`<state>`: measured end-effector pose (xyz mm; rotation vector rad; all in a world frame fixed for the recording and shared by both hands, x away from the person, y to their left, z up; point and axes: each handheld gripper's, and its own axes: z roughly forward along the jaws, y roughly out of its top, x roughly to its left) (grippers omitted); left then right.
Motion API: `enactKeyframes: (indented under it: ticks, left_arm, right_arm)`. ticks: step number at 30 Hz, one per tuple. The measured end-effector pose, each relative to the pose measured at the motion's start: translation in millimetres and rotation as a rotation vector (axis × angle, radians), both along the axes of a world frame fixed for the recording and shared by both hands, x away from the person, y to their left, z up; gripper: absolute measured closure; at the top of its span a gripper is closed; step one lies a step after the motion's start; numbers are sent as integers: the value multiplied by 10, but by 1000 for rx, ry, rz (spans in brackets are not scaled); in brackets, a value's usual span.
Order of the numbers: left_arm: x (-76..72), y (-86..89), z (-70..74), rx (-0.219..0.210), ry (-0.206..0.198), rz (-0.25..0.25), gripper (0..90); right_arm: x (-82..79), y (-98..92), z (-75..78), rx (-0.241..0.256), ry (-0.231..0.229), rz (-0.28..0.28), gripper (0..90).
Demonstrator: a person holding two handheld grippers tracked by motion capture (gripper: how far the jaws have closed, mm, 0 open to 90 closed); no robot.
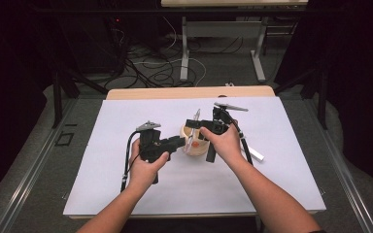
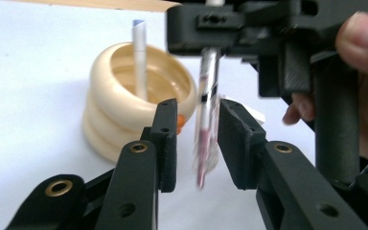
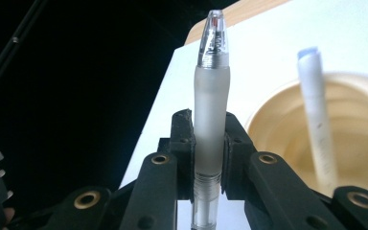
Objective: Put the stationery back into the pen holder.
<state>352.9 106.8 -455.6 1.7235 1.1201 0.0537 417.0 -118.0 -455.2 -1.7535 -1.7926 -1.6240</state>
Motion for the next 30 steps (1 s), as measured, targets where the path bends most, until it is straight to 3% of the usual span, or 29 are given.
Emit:
enactKeyframes:
  ticks: [11, 30]
  left_arm:
    - [23, 131, -77, 5, 11, 27, 644]
    - [96, 245, -171, 27, 43, 25, 492]
  right_arm:
    - [147, -36, 76, -74, -82, -56, 790]
    - [413, -79, 101, -149, -106, -134, 790]
